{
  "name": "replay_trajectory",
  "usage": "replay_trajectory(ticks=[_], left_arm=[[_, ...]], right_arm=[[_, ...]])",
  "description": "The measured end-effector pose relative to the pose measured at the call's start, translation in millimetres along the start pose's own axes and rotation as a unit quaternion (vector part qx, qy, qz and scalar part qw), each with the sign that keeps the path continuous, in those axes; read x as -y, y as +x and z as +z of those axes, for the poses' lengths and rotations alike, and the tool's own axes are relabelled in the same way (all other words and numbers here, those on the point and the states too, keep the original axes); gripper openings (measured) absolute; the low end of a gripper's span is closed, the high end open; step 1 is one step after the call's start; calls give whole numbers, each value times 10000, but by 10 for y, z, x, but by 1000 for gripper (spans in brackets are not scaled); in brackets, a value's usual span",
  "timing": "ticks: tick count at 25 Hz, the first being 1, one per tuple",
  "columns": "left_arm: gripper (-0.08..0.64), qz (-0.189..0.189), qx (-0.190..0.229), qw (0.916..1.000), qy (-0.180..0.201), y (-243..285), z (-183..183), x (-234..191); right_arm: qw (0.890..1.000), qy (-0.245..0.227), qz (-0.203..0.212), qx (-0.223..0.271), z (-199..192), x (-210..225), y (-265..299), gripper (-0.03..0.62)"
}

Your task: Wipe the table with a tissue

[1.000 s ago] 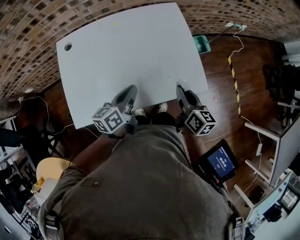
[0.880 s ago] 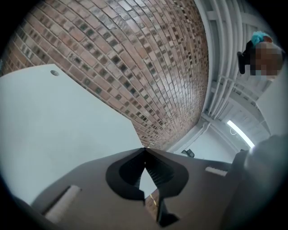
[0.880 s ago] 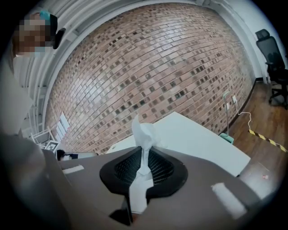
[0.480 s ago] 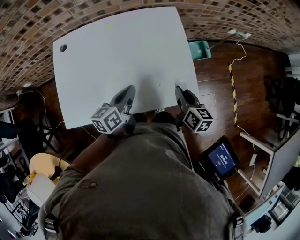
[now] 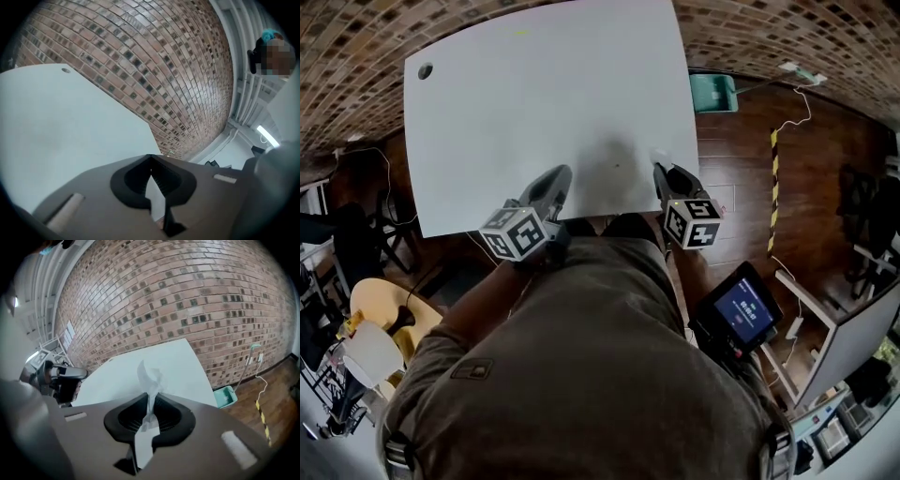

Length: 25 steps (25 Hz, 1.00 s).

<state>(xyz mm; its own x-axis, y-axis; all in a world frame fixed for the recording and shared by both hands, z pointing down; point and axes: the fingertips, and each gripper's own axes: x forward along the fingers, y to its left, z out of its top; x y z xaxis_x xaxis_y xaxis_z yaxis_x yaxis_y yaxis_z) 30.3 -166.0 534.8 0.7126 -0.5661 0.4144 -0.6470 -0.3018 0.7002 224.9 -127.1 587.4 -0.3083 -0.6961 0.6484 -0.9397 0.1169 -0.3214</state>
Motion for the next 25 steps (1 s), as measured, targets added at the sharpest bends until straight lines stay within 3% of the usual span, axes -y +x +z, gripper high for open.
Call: replay_trajectory(ticks=[4,15,25], left_arm=[[2,189,-20,9998,-110,2,-73,-102],[2,585,55,9977,-341,-105,-163,-357],[2,680,174,9965,-452,-240,-85,-552]], right_arm=[[9975,-527,-26,-466,-116,26,162,51],[9819,-1385,-26,-1290,-259,33,515,51],[9708,-1675,41,-1718,-403,-168,641,51]])
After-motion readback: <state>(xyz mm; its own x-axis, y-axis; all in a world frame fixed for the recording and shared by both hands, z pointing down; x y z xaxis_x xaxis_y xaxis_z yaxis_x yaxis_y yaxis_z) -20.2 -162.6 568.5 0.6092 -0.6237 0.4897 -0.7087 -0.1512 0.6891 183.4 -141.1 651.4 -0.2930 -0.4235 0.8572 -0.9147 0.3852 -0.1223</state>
